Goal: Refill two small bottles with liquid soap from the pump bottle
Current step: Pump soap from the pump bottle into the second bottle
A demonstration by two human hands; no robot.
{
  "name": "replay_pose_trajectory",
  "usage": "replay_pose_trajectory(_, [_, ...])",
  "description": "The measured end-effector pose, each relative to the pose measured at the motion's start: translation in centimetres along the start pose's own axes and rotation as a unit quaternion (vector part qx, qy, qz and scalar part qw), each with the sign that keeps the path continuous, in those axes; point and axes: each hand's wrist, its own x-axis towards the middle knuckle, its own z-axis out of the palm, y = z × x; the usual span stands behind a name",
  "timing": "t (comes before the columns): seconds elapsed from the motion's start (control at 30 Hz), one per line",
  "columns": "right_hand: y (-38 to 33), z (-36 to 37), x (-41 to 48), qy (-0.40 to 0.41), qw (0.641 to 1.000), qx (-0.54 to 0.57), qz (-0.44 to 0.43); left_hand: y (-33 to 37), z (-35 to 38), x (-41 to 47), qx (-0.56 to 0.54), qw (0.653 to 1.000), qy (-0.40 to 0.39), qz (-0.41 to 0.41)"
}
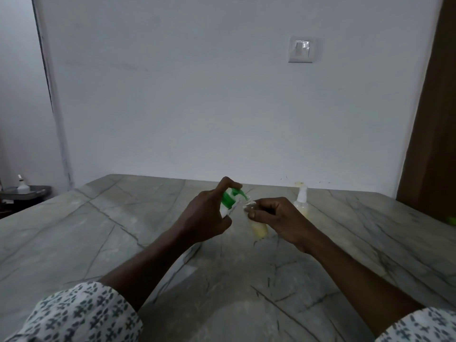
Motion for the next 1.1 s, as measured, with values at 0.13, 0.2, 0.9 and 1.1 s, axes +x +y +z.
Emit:
replay_pose_trajectory(0.13, [-0.05, -0.35, -0.03, -0.001, 1.000, 0.024, -0.003, 0.01, -0.13, -0.09, 0.010, 1.000, 0.000, -0.004])
replay_pose_trajectory(0.2, [-0.11, -0.41, -0.02, -0.001, 1.000, 0.027, -0.007, 0.04, -0.22, -0.12, 0.009, 1.000, 0.000, -0.003])
replay_pose_trajectory(0.9, [-0.03, -0.23, 0.02, 0.005, 0.999, 0.034, 0.005, 0.05, -0.31, -0.04, -0.017, 1.000, -0.008, -0.006])
replay_pose_trajectory(1.1, [0.13, 0.03, 0.01, 0.000, 1.000, 0.021, 0.005, -0.06, -0.09, -0.01, -0.018, 1.000, 0.006, 0.010])
